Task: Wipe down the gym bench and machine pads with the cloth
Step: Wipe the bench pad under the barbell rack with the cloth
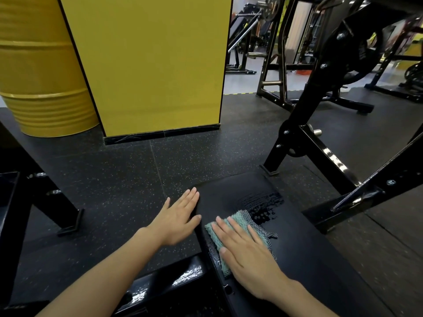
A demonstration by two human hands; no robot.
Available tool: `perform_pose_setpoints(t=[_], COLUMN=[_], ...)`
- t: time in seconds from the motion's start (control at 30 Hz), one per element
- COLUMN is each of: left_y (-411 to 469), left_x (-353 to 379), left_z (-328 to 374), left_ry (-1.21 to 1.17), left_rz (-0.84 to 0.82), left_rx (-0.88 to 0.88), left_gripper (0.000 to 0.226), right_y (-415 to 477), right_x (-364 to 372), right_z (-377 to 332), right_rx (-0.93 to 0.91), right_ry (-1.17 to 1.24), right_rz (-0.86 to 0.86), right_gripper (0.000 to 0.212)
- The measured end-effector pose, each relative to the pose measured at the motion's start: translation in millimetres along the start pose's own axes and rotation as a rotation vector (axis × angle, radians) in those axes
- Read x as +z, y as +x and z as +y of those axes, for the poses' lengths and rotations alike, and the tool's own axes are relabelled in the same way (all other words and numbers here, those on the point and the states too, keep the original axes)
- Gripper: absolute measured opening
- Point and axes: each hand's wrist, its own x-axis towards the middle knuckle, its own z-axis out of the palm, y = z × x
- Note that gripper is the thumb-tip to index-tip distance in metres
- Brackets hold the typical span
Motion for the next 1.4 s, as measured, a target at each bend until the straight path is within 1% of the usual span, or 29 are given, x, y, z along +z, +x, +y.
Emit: perform_pose_setpoints(t=[0.1, 0.13, 0.23, 0.37, 0.47, 0.53, 0.57, 0.6, 0.63, 0.7, 0.8, 0.93, 1.03, 1.13, 1.27, 1.33, 1.4], left_y=[2, 2, 4, 5, 5, 5, 5, 5, 5, 5, 6, 6, 7, 9, 9, 9, 10], left_x=[2, 2, 5, 8, 10, 12, 12, 12, 13, 14, 14, 15, 15, 17, 17, 17, 18], left_z=[10, 14, 25, 29, 28, 27, 26, 26, 25, 24, 24, 24, 22, 21, 22, 22, 21], left_ry=[0.022, 0.026, 0.048, 0.072, 0.086, 0.092, 0.091, 0.087, 0.084, 0.078, 0.067, 0.055, 0.038, 0.031, 0.026, 0.028, 0.033], left_rz=[0.002, -0.005, -0.017, -0.012, -0.019, -0.024, -0.023, -0.016, -0.009, 0.004, 0.002, -0.002, -0.012, -0.014, -0.003, 0.001, 0.006], left_rx=[0.031, 0.043, 0.069, 0.062, 0.058, 0.064, 0.070, 0.077, 0.082, 0.090, 0.097, 0.098, 0.102, 0.103, 0.103, 0.102, 0.102], left_gripper=[0.064, 0.063, 0.062, 0.063, 0.064, 0.072, 0.080, 0.087, 0.091, 0.093, 0.091, 0.089, 0.089, 0.089, 0.089, 0.090, 0.091], right_y=[16, 23, 49, 68, 56, 36, 26, 19, 14, 13, 25, 46, 59, 63, 55, 46, 34], right_x=[-1, -3, -10, -18, -14, -10, -8, -7, -8, -12, -21, -34, -37, -32, -28, -23, -16], right_z=[8, 11, 27, 38, 36, 34, 34, 37, 41, 51, 76, 110, 111, 101, 81, 66, 53], right_rx=[0.010, 0.022, 0.093, 0.137, 0.123, 0.071, 0.046, 0.030, 0.018, 0.013, 0.075, 0.201, 0.293, 0.333, 0.291, 0.211, 0.103], right_ry=[-0.011, -0.025, -0.045, -0.036, -0.037, -0.045, -0.043, -0.039, -0.032, -0.031, -0.072, -0.084, -0.051, -0.071, -0.073, -0.087, -0.083], right_rz=[0.030, 0.041, 0.061, 0.060, 0.071, 0.083, 0.077, 0.064, 0.055, 0.056, 0.077, 0.097, 0.114, 0.118, 0.090, 0.073, 0.070], right_gripper=[0.069, 0.068, 0.052, 0.052, 0.053, 0.064, 0.071, 0.072, 0.070, 0.059, 0.049, 0.050, 0.051, 0.052, 0.053, 0.055, 0.066])
